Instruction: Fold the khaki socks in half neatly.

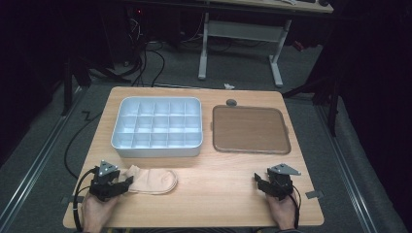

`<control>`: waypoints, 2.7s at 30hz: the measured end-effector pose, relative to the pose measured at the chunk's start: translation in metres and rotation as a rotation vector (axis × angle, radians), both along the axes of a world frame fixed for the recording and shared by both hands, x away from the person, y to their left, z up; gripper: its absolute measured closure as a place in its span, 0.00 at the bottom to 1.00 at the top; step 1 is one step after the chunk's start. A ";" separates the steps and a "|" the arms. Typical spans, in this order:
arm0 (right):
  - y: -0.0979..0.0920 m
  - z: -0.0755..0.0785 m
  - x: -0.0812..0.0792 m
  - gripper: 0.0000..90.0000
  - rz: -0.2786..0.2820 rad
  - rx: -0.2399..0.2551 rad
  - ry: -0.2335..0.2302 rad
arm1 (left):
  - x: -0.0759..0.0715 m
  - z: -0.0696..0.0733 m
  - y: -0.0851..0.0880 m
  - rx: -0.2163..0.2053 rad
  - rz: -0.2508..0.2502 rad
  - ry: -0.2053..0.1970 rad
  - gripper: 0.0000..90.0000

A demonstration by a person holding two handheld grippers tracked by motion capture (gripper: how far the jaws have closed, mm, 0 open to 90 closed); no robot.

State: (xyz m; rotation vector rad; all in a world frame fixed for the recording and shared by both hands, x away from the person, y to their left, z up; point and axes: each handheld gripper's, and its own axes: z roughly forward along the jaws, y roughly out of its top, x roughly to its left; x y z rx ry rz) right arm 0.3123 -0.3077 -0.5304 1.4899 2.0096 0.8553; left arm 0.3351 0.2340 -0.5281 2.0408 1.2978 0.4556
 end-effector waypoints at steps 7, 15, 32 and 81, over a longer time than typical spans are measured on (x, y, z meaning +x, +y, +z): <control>0.000 0.000 0.000 0.46 0.002 0.001 0.001 | -0.001 0.002 -0.006 0.011 -0.015 0.006 0.63; 0.000 0.000 0.000 0.47 0.005 0.001 0.000 | 0.000 0.004 -0.008 -0.015 -0.050 0.032 0.86; 0.002 0.000 -0.001 0.48 -0.009 0.002 -0.002 | 0.005 0.002 0.001 -0.139 -0.054 0.075 0.90; 0.140 0.025 0.008 0.71 0.354 0.162 0.025 | 0.005 0.017 -0.054 -0.209 -0.215 0.054 0.90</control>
